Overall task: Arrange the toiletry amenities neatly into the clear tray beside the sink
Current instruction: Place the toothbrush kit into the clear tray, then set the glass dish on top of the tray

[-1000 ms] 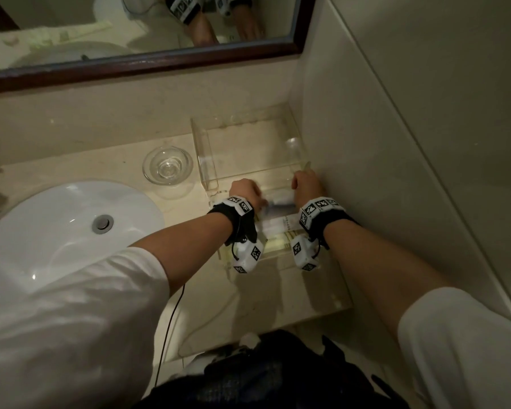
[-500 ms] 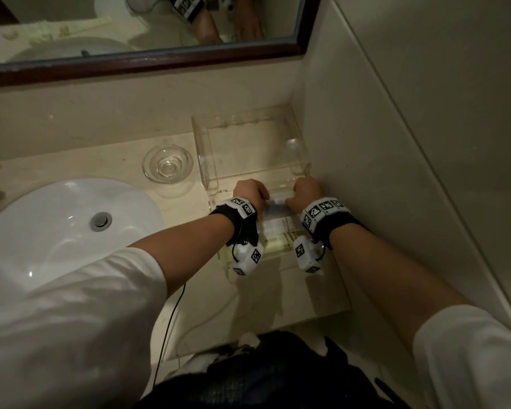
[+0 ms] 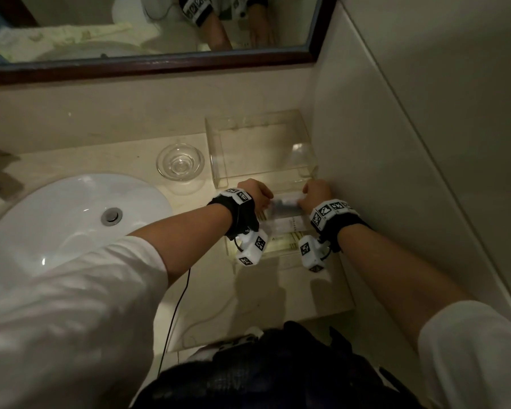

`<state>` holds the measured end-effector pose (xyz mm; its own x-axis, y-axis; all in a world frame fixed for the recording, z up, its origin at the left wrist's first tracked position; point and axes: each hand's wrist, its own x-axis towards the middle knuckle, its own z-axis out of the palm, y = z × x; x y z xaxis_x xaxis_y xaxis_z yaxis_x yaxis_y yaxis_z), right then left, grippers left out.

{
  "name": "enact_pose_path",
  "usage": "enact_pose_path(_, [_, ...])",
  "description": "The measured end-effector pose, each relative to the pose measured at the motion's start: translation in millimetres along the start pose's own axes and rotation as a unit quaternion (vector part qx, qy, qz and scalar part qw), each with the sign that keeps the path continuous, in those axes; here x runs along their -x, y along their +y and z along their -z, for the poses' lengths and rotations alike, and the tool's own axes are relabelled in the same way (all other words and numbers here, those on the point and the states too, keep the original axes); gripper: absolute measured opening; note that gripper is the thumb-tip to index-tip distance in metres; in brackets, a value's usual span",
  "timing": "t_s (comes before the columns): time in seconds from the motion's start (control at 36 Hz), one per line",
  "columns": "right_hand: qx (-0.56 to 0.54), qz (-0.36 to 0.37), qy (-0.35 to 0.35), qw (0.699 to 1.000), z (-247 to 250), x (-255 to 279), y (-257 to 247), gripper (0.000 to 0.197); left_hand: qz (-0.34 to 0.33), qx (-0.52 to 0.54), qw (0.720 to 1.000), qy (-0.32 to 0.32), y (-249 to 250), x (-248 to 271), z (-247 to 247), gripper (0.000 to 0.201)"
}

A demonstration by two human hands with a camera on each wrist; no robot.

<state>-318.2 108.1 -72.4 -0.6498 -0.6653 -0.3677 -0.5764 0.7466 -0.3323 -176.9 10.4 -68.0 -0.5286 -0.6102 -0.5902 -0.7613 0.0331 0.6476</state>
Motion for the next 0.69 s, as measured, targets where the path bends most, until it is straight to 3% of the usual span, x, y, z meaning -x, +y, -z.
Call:
enact_pose_path(0.19, [-0.006, 0.004, 0.015, 1.0, 1.8, 4.2, -3.1, 0.028, -0.014, 0.027, 1.0, -0.006, -4.1, 9.9, 10.1, 0.021])
enact_pose_path(0.39, [-0.037, 0.031, 0.056, 0.997, 5.4, 14.3, -15.1, 0.015, -0.024, 0.124, 0.992, 0.013, -3.1, 24.5, 21.5, 0.017])
enact_pose_path(0.69, [-0.175, 0.142, 0.096, 0.97, 6.3, 29.2, -93.4, 0.02, -0.069, 0.218, 0.971, 0.072, -18.0, 57.6, 79.3, 0.016])
